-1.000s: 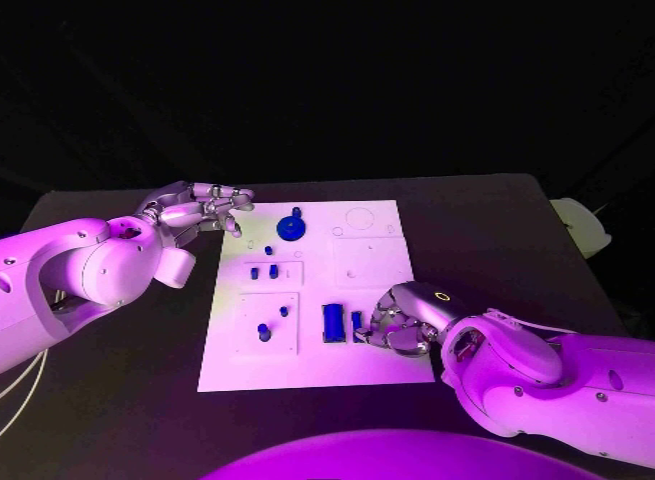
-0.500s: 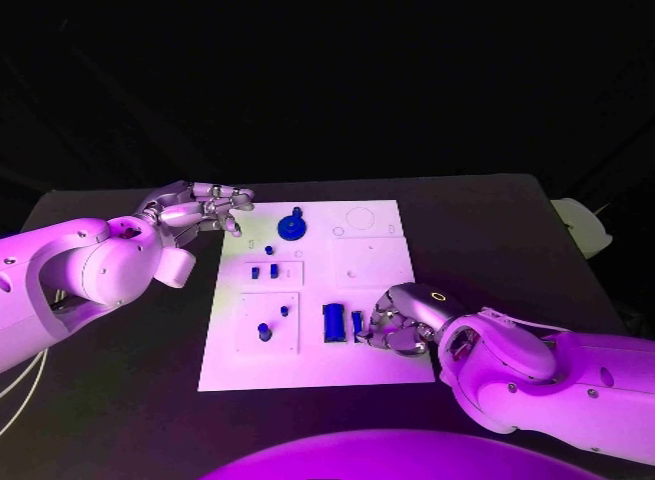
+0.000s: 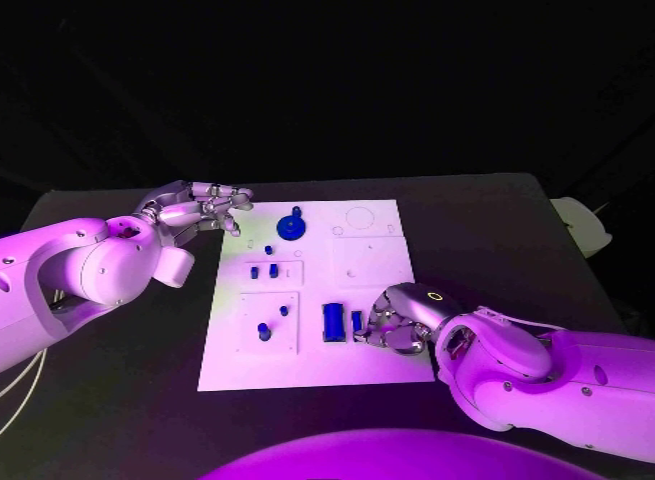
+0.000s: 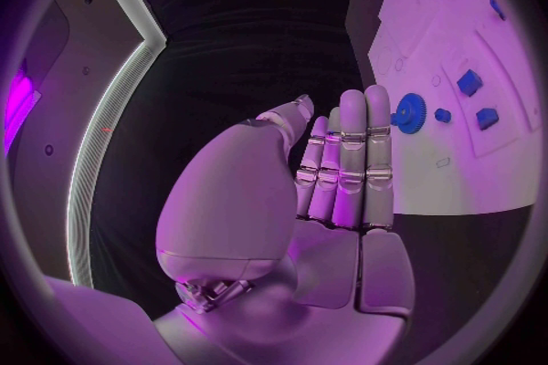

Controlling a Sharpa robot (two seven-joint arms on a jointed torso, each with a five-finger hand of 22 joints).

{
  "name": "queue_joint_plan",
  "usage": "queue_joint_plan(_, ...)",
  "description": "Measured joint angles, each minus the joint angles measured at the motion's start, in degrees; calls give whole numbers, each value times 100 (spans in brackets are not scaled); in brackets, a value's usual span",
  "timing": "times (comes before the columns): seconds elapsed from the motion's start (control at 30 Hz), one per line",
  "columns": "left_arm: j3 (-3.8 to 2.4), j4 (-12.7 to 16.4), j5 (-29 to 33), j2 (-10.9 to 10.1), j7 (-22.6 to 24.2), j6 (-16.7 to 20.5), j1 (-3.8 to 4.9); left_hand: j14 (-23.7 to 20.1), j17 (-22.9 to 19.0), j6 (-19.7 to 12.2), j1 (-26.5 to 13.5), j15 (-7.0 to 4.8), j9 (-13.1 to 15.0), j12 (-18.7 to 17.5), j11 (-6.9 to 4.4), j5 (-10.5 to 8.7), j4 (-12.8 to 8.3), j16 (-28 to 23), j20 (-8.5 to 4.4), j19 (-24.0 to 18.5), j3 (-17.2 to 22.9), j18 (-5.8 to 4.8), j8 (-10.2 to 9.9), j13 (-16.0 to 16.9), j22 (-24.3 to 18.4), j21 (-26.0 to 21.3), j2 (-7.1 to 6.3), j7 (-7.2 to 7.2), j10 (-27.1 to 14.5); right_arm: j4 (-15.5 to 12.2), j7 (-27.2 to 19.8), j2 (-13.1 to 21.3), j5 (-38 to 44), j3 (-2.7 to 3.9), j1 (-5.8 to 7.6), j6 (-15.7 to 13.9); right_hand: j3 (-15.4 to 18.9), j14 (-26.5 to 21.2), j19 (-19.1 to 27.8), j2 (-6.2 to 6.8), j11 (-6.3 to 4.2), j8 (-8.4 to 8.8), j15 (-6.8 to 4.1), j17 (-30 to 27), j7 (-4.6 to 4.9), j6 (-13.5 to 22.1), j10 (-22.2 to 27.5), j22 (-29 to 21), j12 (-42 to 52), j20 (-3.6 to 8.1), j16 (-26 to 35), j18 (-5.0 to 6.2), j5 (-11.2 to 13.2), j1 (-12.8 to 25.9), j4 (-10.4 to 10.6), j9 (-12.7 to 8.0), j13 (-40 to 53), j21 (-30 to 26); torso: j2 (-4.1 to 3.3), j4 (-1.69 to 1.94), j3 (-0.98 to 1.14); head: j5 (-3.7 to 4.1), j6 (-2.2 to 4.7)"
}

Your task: Assemble the parts on the task board

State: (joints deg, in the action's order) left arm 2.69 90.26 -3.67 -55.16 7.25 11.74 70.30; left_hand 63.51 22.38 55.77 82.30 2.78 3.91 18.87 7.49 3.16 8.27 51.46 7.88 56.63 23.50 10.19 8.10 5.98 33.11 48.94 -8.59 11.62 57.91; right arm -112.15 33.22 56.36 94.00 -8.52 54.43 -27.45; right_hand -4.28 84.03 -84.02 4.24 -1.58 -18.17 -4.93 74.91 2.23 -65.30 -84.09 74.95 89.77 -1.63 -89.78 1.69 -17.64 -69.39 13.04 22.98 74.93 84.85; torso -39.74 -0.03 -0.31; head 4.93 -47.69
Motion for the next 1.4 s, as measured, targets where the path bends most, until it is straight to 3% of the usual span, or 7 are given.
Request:
queue_joint_plan(0.2, 0, -10, 0, 1, 0, 0, -1, 0, 0, 0, 0, 0, 0, 0, 0, 0, 0, 0, 0, 0, 0, -1, 0, 0, 0, 0, 0, 0, 0, -85, -113, 90, -17, 0, -1, -94, 123, 0, 0, 52, 0, 0, 0, 0, 4, 3, 0, 0, -53, 0, 62, 0, 21, 69, 123, 0, 0, -250, 8, -1, -3, 7, 25)
queue_joint_plan(0.37, 0, -14, 1, 9, 7, 0, -2, 0, 0, 0, 0, 0, 0, 0, 0, 0, 0, 0, 21, 21, 0, 1, 0, 0, 0, 0, 0, 0, 0, -118, -646, 202, -303, 0, 97, -234, 248, -1, 0, 104, 55, 111, 8, 0, 118, 282, 9, -1, -294, 0, 211, 0, -169, 139, 248, -50, 0, -772, 19, 3, -17, 19, 83)
queue_joint_plan(0.67, 23, -135, 77, 135, 62, 25, -4, -71, -21, -25, 0, 34, 0, 39, -1, 0, -1, -23, 21, 21, -33, 0, 0, 5, -28, -52, 0, -15, -62, 175, -2764, 311, -2758, 9, 636, -776, 24, -14, 801, -195, 231, 213, 176, -425, 302, 712, 546, -2, -1772, -134, 1423, 488, -592, -669, -102, -91, 43, -3280, 99, 15, -65, 91, 275)
queue_joint_plan(0.8, 37, -282, 197, 254, 137, 74, -16, -328, -100, -73, 0, 53, 0, 109, 21, 0, -1, -204, 62, -104, -33, -2, 51, 5, -105, -222, 0, -7, -84, 760, -3586, 218, -4199, 8, 912, -816, 24, -496, 1644, -285, 365, 257, 295, -1917, 413, 1049, 1628, -389, -3459, -253, 2869, 786, -312, -786, -201, -85, -883, -5351, 179, 15, -107, 126, 476)
queue_joint_plan(0.97, 45, -609, 394, 468, 276, 165, -38, -519, -283, -68, 8, 62, 0, 225, 21, 0, -16, -517, 84, -251, -48, -2, 163, 14, -251, -478, 69, -11, -84, 1695, -4256, -42, -5704, 24, 1162, -675, -125, -1479, 2299, -282, 550, 406, 517, -3556, 653, 1307, 2696, -1002, -5274, -453, 4777, 805, 22, -992, -320, -273, -2414, -6411, 279, 17, -154, 155, 767)
queue_joint_plan(1.23, 46, -1236, 759, 871, 631, 335, -106, -688, -749, 1, 38, 173, 0, 170, 5, 0, -29, -1422, 185, -559, -36, 0, 266, -124, -605, -1090, 174, -80, -67, 3145, -4914, -728, -7186, 122, 1313, -112, -647, -2004, 2798, -143, 787, 854, 824, -4736, 788, 1161, 2605, -2114, -7104, -784, 6487, 805, 391, -1154, -333, -834, -4914, -7491, 422, 23, -172, 75, 1167)
queue_joint_plan(1.4, 44, -1505, 903, 1081, 912, 451, -196, -915, -1254, -73, -19, 376, -10, -291, 96, 0, 7, -2751, 528, -1122, 26, 3, 150, -235, -1293, -2245, 178, -70, -74, 4024, -5166, -1145, -7667, 175, 1377, 240, -870, -1868, 2751, -49, 827, 1124, 908, -5340, 820, 937, 2292, -2599, -7607, -875, 7304, 804, 391, -1060, -405, -1092, -5905, -7778, 486, 33, -158, 58, 1305)
